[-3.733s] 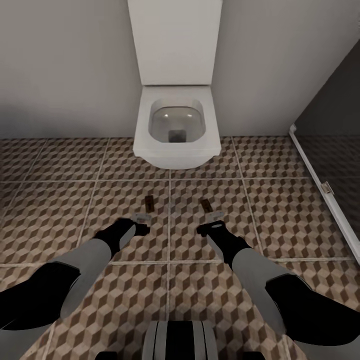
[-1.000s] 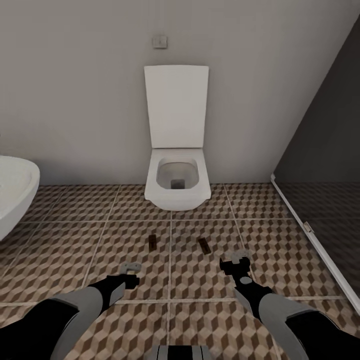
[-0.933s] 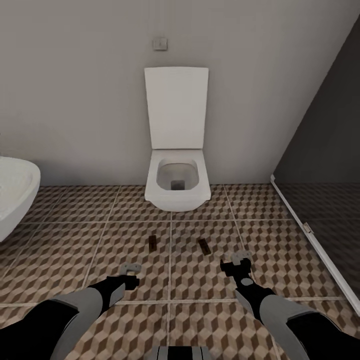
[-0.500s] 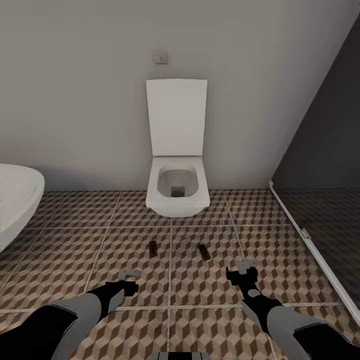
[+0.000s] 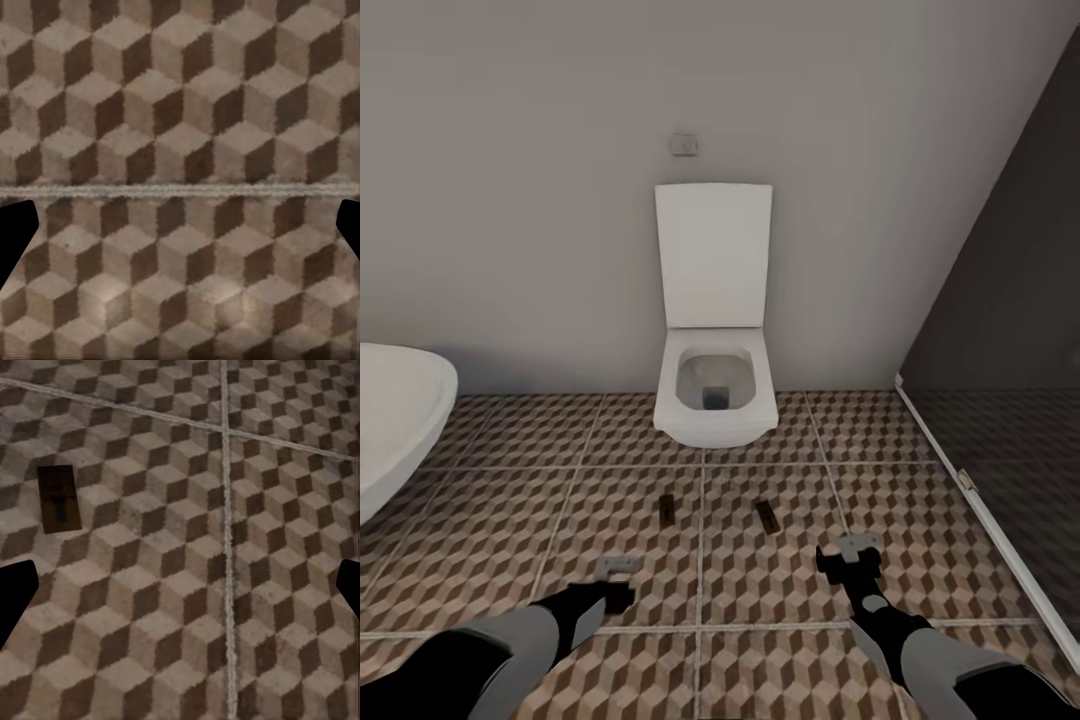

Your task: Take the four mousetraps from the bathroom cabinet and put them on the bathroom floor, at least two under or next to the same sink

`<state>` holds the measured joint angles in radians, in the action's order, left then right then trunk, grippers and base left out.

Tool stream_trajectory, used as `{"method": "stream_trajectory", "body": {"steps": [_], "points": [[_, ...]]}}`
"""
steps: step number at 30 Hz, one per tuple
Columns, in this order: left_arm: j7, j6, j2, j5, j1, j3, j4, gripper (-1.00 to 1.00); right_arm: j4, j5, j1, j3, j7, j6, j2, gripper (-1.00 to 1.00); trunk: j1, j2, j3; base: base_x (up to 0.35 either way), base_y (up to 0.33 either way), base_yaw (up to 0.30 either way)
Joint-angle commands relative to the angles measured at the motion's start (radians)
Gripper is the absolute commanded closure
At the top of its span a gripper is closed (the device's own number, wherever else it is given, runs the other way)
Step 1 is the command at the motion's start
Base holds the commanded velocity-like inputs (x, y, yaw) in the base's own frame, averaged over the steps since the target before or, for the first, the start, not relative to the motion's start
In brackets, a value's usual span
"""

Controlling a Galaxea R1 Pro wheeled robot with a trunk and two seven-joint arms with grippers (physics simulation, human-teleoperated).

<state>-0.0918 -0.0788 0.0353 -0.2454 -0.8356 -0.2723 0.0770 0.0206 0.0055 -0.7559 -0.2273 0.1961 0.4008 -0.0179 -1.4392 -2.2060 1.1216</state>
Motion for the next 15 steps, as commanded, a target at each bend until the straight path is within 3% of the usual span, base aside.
{"method": "stream_trajectory", "body": {"steps": [1,15], "points": [[-0.002,-0.001,-0.002,-0.009,0.005,-0.008,0.002,-1.0,-0.001,0.001,0.005,-0.007,0.006,0.004,0.0,-1.0,0.004,0.007,-0.004,0.0,0.0,0.0],[-0.003,0.031,-0.037,-0.011,0.055,-0.008,0.003,-1.0,-0.001,-0.001,0.04,-0.007,0.004,0.03,-0.012,-1.0,0.058,0.105,-0.071,0.0,0.0,0.0]]}}
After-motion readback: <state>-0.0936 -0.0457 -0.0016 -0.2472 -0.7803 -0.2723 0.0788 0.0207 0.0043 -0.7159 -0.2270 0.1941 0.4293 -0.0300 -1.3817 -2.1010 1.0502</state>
